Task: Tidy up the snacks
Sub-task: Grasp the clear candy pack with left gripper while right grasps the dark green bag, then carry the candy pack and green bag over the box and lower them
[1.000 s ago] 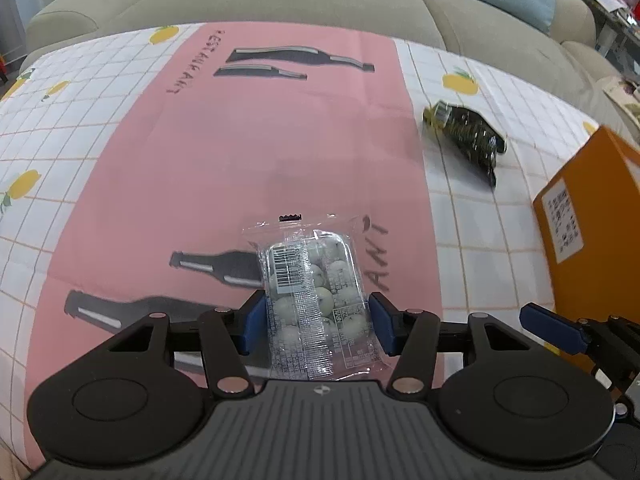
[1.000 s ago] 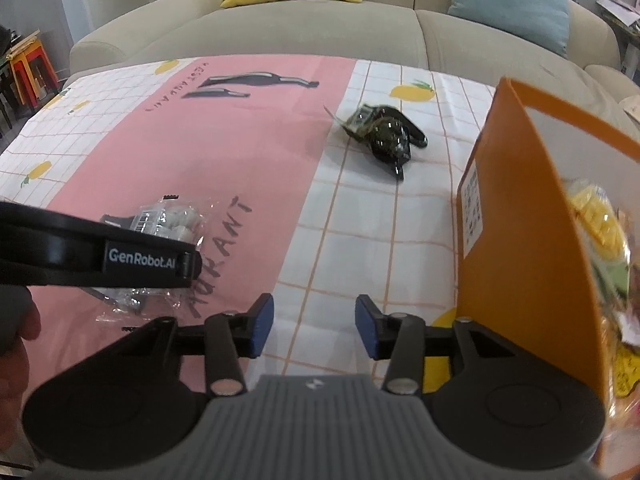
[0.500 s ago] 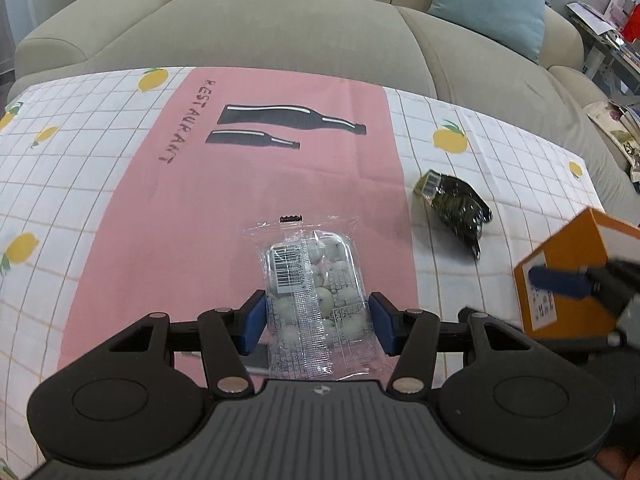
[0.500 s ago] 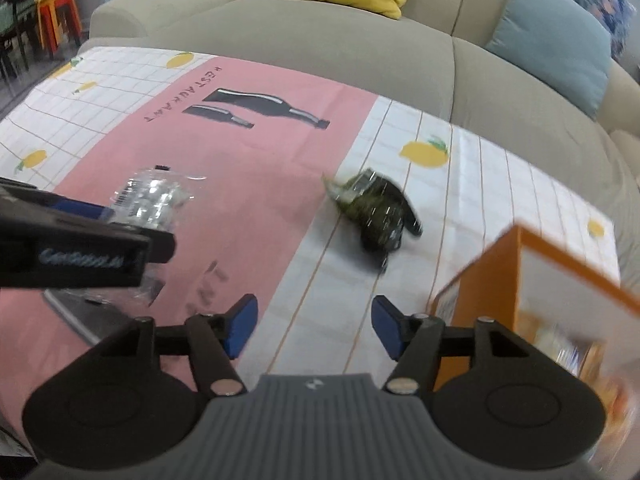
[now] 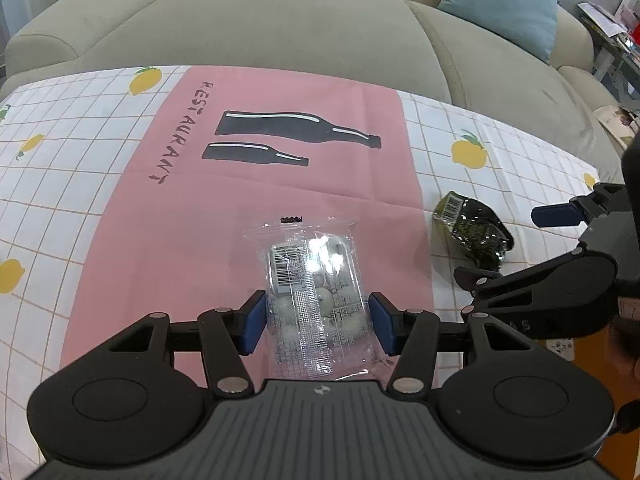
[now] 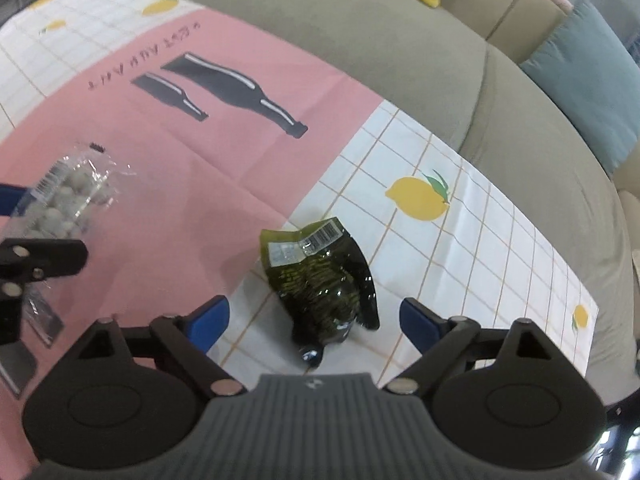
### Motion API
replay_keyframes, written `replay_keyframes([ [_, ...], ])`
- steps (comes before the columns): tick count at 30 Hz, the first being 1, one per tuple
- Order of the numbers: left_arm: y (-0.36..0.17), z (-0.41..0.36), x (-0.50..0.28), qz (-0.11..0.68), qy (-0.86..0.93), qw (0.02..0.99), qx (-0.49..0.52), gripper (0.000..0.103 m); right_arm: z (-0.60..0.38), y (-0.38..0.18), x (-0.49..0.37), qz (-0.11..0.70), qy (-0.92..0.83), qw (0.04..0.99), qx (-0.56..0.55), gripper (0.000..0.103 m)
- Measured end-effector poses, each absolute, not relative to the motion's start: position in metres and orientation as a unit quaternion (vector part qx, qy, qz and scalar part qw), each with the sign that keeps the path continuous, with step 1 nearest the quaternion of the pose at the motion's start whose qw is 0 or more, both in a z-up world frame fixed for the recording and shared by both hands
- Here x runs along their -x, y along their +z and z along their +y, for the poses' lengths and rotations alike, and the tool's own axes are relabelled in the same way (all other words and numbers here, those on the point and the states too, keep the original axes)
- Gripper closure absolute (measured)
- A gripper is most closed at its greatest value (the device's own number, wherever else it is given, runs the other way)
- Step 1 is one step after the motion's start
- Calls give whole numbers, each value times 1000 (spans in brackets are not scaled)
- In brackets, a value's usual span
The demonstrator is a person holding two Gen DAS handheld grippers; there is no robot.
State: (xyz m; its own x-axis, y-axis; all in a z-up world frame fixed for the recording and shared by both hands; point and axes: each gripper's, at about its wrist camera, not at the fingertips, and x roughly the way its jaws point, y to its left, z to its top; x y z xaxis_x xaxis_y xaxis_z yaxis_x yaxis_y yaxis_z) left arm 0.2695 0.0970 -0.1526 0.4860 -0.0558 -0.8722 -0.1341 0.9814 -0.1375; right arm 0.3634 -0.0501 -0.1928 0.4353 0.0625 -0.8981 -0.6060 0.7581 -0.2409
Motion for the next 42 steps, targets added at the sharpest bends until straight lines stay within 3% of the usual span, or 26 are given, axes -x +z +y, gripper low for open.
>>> replay_keyframes([
  [10,-161,100,-277,514,22,852,99,41,-51,-217,-401,554,191,778,225,14],
  [14,-161,102,-276,514,23,852,103,41,-56,-220,-410,579,183,773,182,30],
  [17,-161,103,-274,513,23,851,109,41,-55,-220,-406,576,181,777,178,33],
  [23,-158,99,-265,512,23,850,118,41,-54,-213,-392,563,176,785,187,57],
  [42,-136,94,-202,512,25,844,157,42,-73,-172,-264,530,213,818,68,61],
])
